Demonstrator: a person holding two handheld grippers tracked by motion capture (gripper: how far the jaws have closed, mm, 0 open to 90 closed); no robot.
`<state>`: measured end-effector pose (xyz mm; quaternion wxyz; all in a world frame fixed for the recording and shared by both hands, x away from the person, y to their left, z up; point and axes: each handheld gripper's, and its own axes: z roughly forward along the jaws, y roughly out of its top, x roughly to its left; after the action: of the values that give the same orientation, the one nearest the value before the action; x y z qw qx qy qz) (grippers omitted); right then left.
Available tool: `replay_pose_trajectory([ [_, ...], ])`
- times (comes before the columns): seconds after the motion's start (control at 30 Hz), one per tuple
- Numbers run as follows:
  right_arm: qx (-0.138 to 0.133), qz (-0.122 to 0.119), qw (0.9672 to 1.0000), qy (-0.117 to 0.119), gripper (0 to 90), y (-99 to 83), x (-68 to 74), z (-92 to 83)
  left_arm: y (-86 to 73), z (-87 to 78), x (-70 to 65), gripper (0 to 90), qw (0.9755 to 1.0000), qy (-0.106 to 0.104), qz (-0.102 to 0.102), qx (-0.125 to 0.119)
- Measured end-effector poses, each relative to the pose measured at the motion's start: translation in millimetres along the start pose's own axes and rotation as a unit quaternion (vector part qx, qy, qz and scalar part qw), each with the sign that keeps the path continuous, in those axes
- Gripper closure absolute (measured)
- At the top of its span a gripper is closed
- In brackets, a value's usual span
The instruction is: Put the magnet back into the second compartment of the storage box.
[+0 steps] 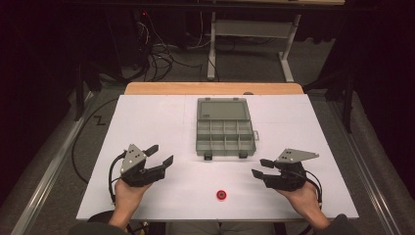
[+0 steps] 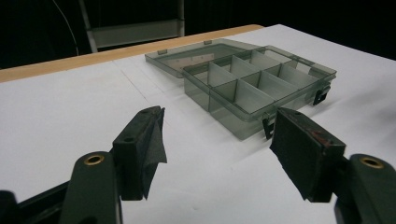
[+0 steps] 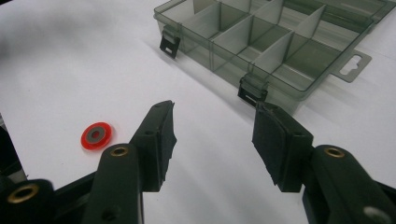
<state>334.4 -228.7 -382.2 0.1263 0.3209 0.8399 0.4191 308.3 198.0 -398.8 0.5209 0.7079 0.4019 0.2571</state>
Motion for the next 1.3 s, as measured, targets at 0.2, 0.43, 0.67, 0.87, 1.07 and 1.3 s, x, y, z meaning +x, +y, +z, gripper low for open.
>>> replay_pose_trajectory([
  [0.2, 0.016, -0.008, 0.9998, 0.009, 50.6, 5.4, 5.0, 7.2, 0.0, 0.4, 0.4, 33.9, 1.0, 0.0, 0.0, 0.002],
  [0.43, 0.043, -0.022, 0.9986, 0.022, 52.1, 10.8, 11.4, 15.8, 0.0, -0.3, 1.6, 33.9, 1.0, 0.003, -0.003, -0.001],
  [0.67, 0.068, -0.033, 0.9966, 0.034, 52.9, 14.6, 16.9, 24.5, 0.1, -1.5, 1.3, 33.8, 1.0, 0.005, -0.003, -0.004],
  [0.87, 0.088, -0.046, 0.9941, 0.044, 53.4, 18.2, 22.1, 31.9, 0.1, -1.8, 0.7, 33.7, 1.0, 0.002, -0.003, -0.003],
  [1.07, 0.11, -0.049, 0.9911, 0.056, 54.5, 19.6, 25.5, 40.0, 0.2, -2.8, 0.2, 33.6, 1.0, 0.002, -0.002, -0.008],
  [1.3, 0.132, -0.059, 0.9872, 0.067, 54.8, 22.1, 31.9, 48.5, 0.1, -1.9, 0.3, 33.5, 1.0, 0.001, -0.002, -0.004],
])
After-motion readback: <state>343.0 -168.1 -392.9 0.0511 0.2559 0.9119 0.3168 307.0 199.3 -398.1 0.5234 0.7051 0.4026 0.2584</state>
